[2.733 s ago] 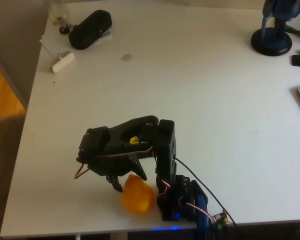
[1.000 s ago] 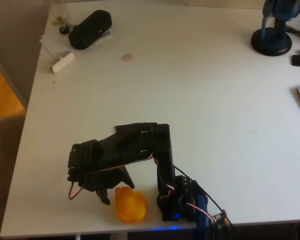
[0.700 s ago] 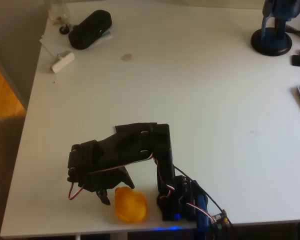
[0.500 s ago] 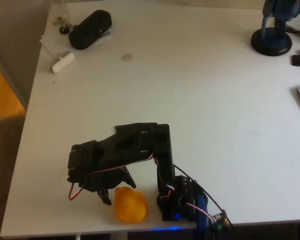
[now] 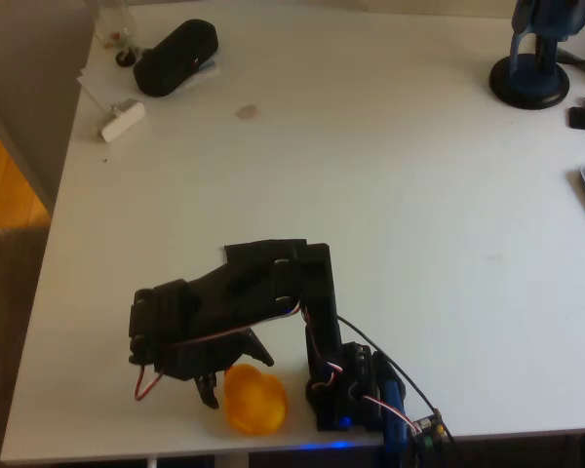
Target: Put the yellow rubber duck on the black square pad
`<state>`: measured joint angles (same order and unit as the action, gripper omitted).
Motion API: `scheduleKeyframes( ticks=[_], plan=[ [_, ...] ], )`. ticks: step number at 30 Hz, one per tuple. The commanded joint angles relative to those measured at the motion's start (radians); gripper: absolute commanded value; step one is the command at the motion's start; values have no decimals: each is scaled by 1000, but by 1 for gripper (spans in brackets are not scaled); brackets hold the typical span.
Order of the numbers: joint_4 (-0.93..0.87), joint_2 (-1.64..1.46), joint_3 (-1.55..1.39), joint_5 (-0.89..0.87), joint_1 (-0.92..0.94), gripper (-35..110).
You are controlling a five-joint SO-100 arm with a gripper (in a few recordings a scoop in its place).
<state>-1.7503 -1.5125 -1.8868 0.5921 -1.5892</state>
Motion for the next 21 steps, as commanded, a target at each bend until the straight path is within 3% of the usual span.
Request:
scheduleKeyframes(
  ticks=[1,13,21],
  plan=[
    [-25,-25,32,6,-91,42],
    [-28,-25,23,5,-101,42],
    [-28,-25,20,8,-100,34]
  ],
)
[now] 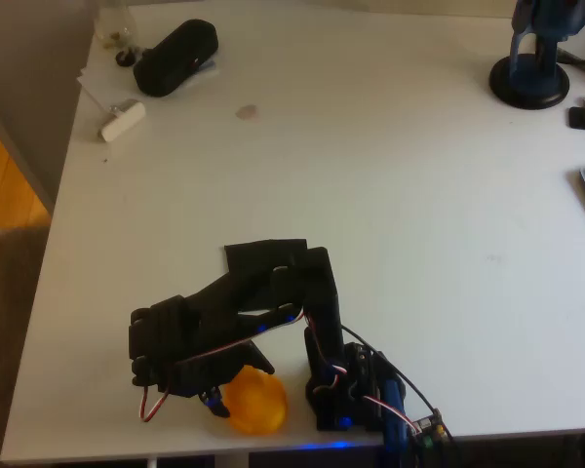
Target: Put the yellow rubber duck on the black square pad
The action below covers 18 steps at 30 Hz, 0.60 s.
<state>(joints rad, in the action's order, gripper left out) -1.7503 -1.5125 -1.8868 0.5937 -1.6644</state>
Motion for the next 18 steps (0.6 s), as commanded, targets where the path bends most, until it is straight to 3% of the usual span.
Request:
scheduleKeyframes(
  ticks=[1,18],
  plan=[
    [-28,-25,18,8,-23,34],
    [-14,-23,18,3,-23,28]
  ],
)
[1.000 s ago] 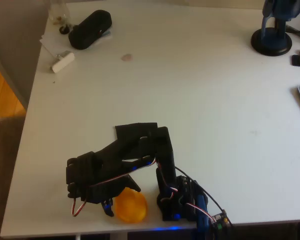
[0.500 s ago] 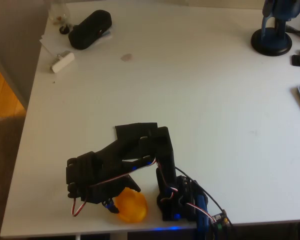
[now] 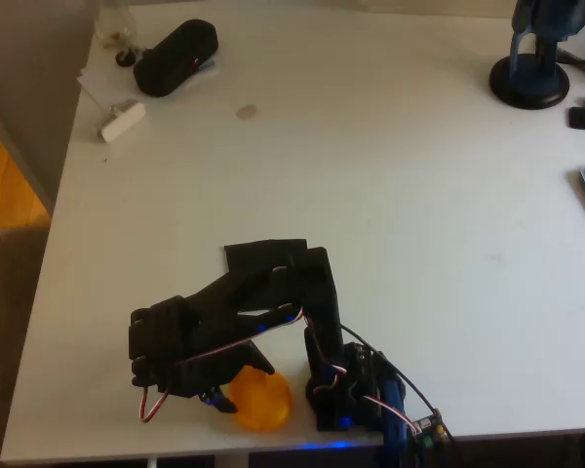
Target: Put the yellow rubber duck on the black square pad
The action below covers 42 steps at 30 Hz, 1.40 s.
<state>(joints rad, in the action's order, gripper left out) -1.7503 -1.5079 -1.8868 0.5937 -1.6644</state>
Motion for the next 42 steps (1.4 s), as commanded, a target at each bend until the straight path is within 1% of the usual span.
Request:
scheduleKeyframes(
  ticks=[1,5,21,27,31,34,42],
  plan=[
    [-14,-28,18,3,-23,26],
    [-14,-28,25,3,-23,23],
    [-26,-29,31,3,-23,23],
    [-15,-35,32,3,-23,15],
    [-14,-43,35,3,-15,14],
    [-12,-43,52,5,48,14],
    [-28,-43,242,14,339,14]
  ],
)
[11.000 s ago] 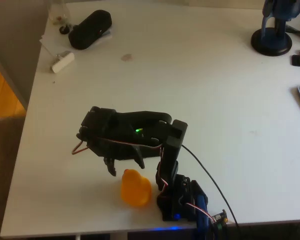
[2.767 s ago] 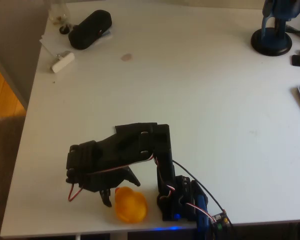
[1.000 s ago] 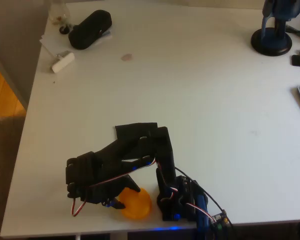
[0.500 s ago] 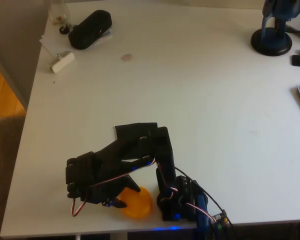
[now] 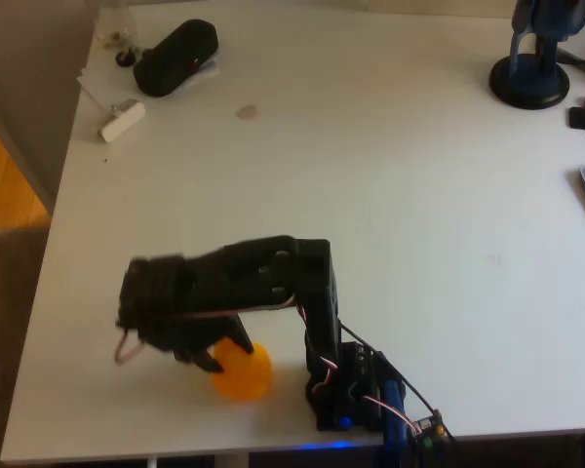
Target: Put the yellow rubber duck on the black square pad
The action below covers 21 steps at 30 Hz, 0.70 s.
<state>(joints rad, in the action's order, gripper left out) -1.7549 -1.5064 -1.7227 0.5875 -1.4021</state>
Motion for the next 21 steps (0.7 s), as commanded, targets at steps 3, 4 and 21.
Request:
scheduleKeyframes(
  ticks=[3,4,21],
  plan=[
    [-21,-44,121,20,161,14],
    [-21,-44,137,20,187,14],
    [-25,-46,373,18,624,14]
  ],
)
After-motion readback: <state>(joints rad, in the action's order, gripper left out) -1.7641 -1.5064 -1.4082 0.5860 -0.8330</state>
